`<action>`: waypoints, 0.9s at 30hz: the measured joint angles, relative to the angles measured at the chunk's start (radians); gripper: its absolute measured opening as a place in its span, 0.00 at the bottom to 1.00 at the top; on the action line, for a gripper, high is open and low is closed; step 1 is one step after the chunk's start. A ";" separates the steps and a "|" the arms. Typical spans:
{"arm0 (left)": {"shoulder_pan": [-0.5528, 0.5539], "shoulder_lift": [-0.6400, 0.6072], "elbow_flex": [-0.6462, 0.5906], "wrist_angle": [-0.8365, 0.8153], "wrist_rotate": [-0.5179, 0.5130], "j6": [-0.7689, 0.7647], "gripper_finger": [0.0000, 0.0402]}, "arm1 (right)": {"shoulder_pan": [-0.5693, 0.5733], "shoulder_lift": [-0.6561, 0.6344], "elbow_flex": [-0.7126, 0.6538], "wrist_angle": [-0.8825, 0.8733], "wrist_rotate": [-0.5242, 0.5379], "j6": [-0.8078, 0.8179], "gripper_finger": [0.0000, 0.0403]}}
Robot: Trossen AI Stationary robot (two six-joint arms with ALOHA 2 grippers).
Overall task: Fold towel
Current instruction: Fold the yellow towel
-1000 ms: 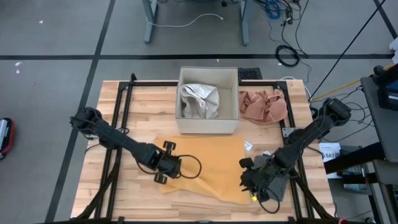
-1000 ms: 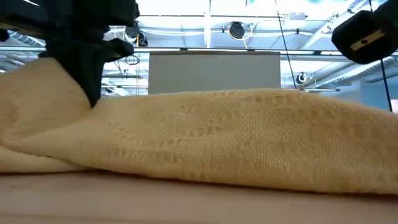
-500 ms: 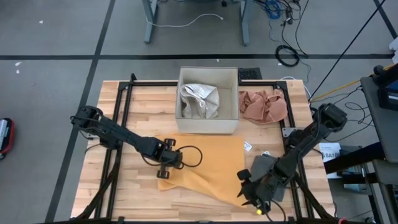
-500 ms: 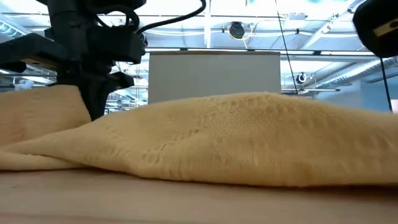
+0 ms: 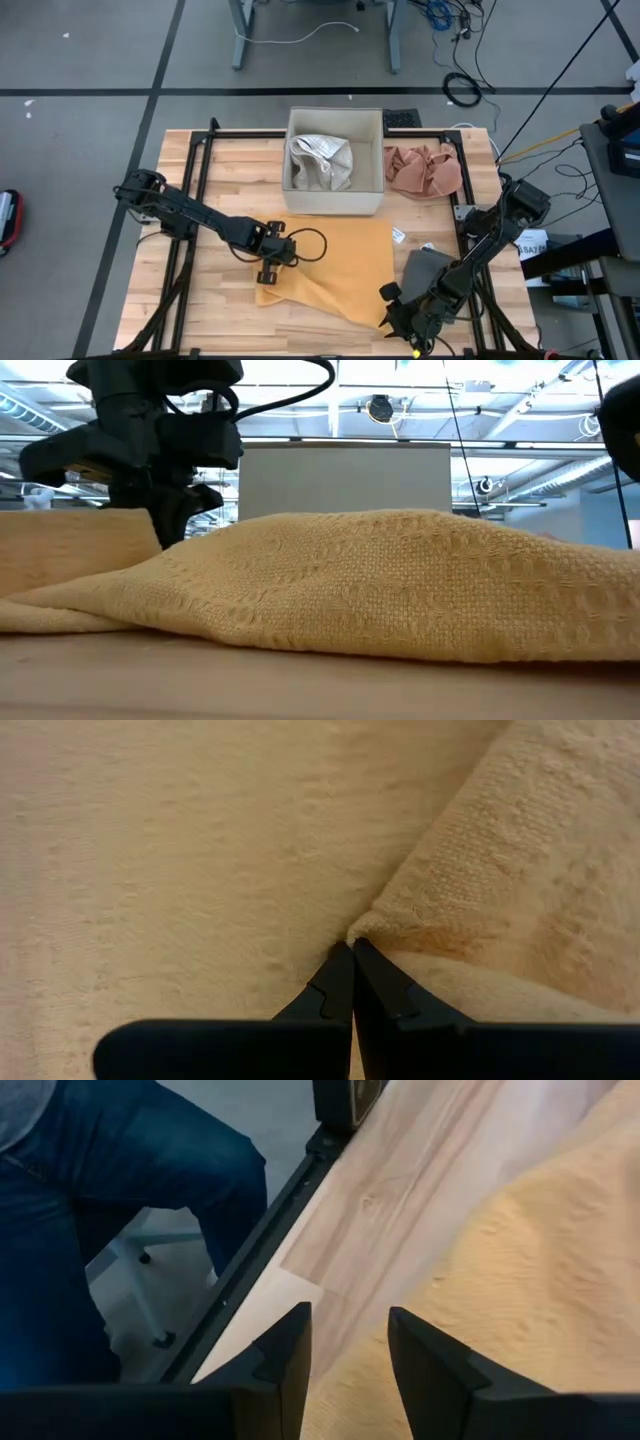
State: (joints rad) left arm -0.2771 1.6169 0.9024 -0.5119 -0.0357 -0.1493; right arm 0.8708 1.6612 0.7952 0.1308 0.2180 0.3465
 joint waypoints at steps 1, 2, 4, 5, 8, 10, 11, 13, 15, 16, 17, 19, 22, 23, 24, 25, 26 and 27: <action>0.004 0.000 0.000 0.005 0.000 0.000 0.00 | 0.003 0.014 0.000 0.010 0.000 0.001 0.30; 0.007 0.000 0.000 0.009 0.000 0.000 0.00 | 0.007 0.027 0.000 0.020 0.000 0.005 0.30; 0.012 0.000 0.000 0.012 -0.001 0.000 0.00 | 0.013 0.050 0.000 0.023 0.000 0.012 0.30; 0.015 0.000 0.000 0.014 0.000 0.000 0.00 | 0.015 0.061 0.003 0.016 0.001 0.018 0.30; 0.018 0.000 0.000 0.022 -0.001 0.000 0.00 | 0.022 0.089 0.022 -0.016 0.020 0.020 0.31; 0.018 0.000 0.000 0.029 -0.001 0.002 0.00 | 0.022 0.100 0.039 -0.055 0.043 0.019 0.33; 0.018 0.000 0.000 0.030 -0.002 0.001 0.00 | 0.022 0.102 0.048 -0.075 0.049 0.017 0.34; 0.017 0.000 0.000 0.030 -0.002 0.001 0.00 | 0.022 0.104 0.058 -0.111 0.074 0.015 0.36; 0.017 0.000 0.000 0.030 -0.002 0.000 0.00 | 0.022 0.104 0.060 -0.130 0.096 0.013 0.39; 0.018 0.000 0.000 0.030 -0.001 -0.002 0.00 | 0.021 0.104 0.060 -0.140 0.098 0.015 0.40; 0.017 0.000 0.000 0.030 -0.001 -0.003 0.00 | 0.021 0.104 0.060 -0.149 0.099 0.018 0.40; 0.017 0.000 0.000 0.029 -0.001 -0.003 0.00 | 0.020 0.104 0.060 -0.164 0.099 0.033 0.41; 0.017 0.000 0.000 0.029 -0.001 -0.003 0.00 | 0.020 0.109 0.060 -0.164 0.099 0.038 0.42; 0.017 0.000 0.000 0.029 -0.001 -0.003 0.00 | 0.020 0.113 0.060 -0.163 0.099 0.039 0.42; 0.017 0.000 0.000 0.029 -0.001 -0.003 0.00 | 0.020 0.119 0.060 -0.162 0.099 0.048 0.41; 0.017 0.000 0.000 0.029 -0.001 -0.003 0.00 | 0.020 0.126 0.060 -0.165 0.100 0.058 0.41; 0.017 0.000 0.000 0.029 -0.001 -0.003 0.00 | 0.018 0.137 0.060 -0.167 0.100 0.069 0.40; 0.017 0.000 0.000 0.029 -0.001 -0.003 0.00 | 0.016 0.146 0.062 -0.165 0.102 0.079 0.39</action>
State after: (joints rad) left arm -0.2600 1.6169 0.9024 -0.4828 -0.0364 -0.1526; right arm 0.8863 1.8074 0.8574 -0.0340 0.3197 0.4252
